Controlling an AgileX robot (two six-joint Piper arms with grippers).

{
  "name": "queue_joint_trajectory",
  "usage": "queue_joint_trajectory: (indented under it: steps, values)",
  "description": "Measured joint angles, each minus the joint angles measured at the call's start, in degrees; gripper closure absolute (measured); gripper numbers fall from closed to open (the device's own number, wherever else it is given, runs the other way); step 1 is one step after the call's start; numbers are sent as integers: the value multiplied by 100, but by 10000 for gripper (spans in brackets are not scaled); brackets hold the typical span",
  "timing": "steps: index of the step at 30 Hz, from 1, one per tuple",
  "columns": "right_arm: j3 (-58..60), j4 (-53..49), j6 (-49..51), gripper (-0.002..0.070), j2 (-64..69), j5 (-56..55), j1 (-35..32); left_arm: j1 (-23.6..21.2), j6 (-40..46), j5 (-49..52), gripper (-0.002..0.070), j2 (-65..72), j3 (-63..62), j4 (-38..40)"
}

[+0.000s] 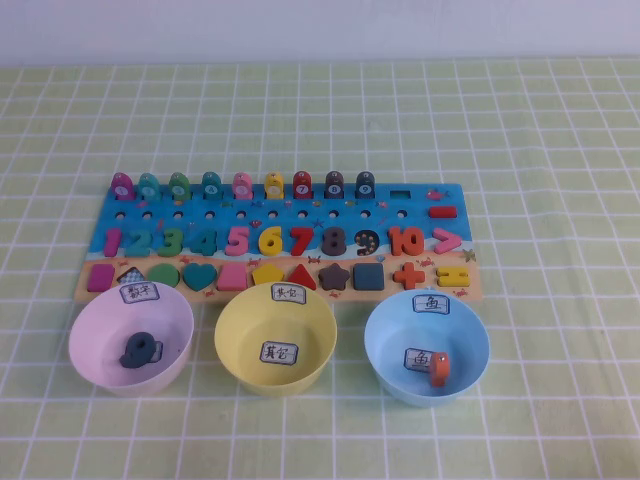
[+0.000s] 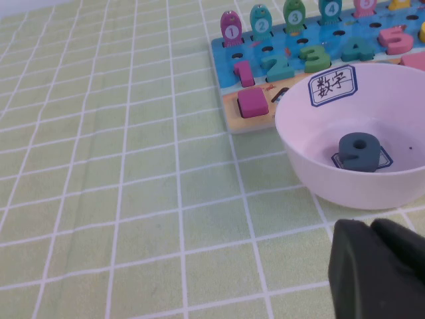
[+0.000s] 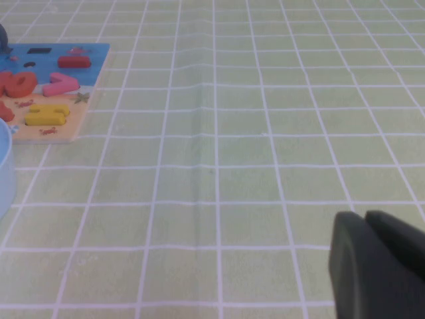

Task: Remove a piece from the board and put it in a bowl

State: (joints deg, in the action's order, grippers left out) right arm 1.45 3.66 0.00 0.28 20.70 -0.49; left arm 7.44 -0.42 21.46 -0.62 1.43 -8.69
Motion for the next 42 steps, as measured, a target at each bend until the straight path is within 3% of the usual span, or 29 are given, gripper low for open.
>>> queue_joint_trajectory:
  steps: [20, 30, 42]
  values:
    - [0, 0, 0, 694, 0, 0, 0, 0, -86, -12, 680, 0, 0, 247]
    - [0, 0, 0, 694, 0, 0, 0, 0, -2200, -1841, 680, 0, 0, 2069]
    - [0, 0, 0, 693, 0, 0, 0, 0, -2269, -2371, 680, 0, 0, 2217]
